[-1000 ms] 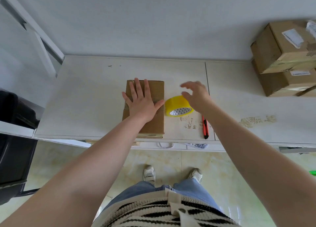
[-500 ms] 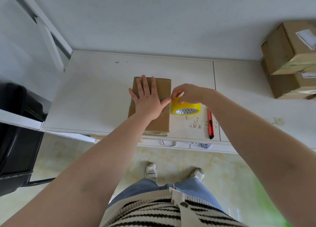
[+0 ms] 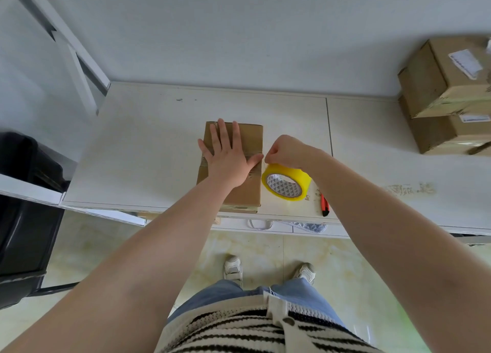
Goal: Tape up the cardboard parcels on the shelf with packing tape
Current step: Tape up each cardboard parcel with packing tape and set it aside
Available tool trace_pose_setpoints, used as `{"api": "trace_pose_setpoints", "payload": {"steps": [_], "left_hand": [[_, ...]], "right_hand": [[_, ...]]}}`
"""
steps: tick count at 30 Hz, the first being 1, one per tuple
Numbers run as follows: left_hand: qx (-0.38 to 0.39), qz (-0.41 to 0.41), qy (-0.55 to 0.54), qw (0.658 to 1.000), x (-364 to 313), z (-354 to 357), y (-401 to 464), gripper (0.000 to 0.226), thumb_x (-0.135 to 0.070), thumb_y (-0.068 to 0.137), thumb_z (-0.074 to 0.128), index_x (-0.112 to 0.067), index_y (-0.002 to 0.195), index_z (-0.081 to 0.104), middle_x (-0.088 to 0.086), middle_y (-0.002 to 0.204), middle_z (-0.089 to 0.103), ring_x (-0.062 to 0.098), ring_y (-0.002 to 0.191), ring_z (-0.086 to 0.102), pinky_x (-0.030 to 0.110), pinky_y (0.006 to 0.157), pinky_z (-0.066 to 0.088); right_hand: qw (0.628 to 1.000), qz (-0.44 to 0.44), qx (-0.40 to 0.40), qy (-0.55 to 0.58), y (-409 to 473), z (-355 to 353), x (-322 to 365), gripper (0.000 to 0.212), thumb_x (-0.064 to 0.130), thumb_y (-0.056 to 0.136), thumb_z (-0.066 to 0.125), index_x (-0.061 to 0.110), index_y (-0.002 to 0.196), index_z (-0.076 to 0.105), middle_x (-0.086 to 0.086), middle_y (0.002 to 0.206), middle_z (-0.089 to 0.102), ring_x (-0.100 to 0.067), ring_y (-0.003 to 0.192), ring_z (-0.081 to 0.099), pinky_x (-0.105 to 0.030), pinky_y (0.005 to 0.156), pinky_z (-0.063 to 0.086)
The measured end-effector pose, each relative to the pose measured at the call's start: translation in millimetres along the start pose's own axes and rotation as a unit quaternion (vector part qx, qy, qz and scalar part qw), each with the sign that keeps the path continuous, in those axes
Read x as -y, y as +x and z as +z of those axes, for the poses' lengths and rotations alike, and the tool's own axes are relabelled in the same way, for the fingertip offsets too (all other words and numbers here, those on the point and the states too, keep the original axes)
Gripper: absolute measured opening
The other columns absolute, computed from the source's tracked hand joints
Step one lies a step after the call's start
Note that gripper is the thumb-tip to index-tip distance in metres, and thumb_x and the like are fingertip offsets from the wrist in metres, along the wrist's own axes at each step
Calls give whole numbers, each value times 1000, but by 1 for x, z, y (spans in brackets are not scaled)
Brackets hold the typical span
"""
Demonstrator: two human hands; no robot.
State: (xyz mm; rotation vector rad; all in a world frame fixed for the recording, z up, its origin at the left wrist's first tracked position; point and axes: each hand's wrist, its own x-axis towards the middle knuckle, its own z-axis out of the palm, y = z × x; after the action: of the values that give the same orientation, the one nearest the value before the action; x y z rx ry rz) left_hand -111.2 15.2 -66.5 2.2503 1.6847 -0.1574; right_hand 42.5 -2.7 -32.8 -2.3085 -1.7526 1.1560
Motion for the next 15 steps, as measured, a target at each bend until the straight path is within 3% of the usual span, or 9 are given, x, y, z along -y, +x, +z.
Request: {"api": "trace_pose_setpoints", "payload": {"steps": [2,4,5,7,9,12,15], "left_hand": [[8,-1,-5,1000,1,-1,0,97,-74,91,27,-18,155,-20,15,160,-28,34,148,-23,63,113,-12],[14,-3,-6,1000,1,-2,0,97,-75,91,26,-18,155,-20,14,160,-29,33,148,-24,63,113,-12],[17,-2,-6,1000,1,-2,0,98,-76,90,25,-18,154,-21,14,160,-29,33,148,-25,63,113,-13],[15,-1,-5,1000,1,-2,0,99,-77,89,24,-18,154,-21,15,159,-30,34,148,-25,63,113,-13],[9,-1,-3,1000,1,-1,0,100,-77,89,24,-17,154,-21,16,159,-29,34,148,-25,63,113,-13],[-38,3,2,999,0,3,-4,102,-77,88,26,-15,155,-19,23,158,-27,37,147,-25,63,114,-11],[-121,11,27,992,-3,4,-13,100,-73,86,33,-16,158,-8,27,158,-22,41,148,-20,62,114,-10]], "right_hand": [[1000,12,-11,-19,-2,0,2,30,19,87,62,-10,78,63,-16,65,44,-18,60,38,-26,54,30],[998,29,-23,-49,-5,-1,-2,31,13,87,59,5,62,43,-4,61,36,-17,56,36,-26,49,27],[997,36,-26,-60,-7,-2,-7,31,11,87,58,8,62,41,-4,62,37,-18,59,40,-26,49,28],[997,50,-26,-54,-11,-7,-20,18,12,86,62,0,74,58,-11,72,55,-23,72,51,-26,54,37],[998,54,-23,-16,-14,-13,-32,22,17,87,65,-3,94,72,-17,91,68,-21,76,55,-26,60,41],[994,41,-34,92,-31,-22,-39,17,20,92,64,10,101,74,-5,97,63,-14,77,51,-25,61,38],[968,37,-93,231,-52,-21,-41,10,15,92,64,14,98,72,0,95,59,-11,77,50,-24,61,38]]}}
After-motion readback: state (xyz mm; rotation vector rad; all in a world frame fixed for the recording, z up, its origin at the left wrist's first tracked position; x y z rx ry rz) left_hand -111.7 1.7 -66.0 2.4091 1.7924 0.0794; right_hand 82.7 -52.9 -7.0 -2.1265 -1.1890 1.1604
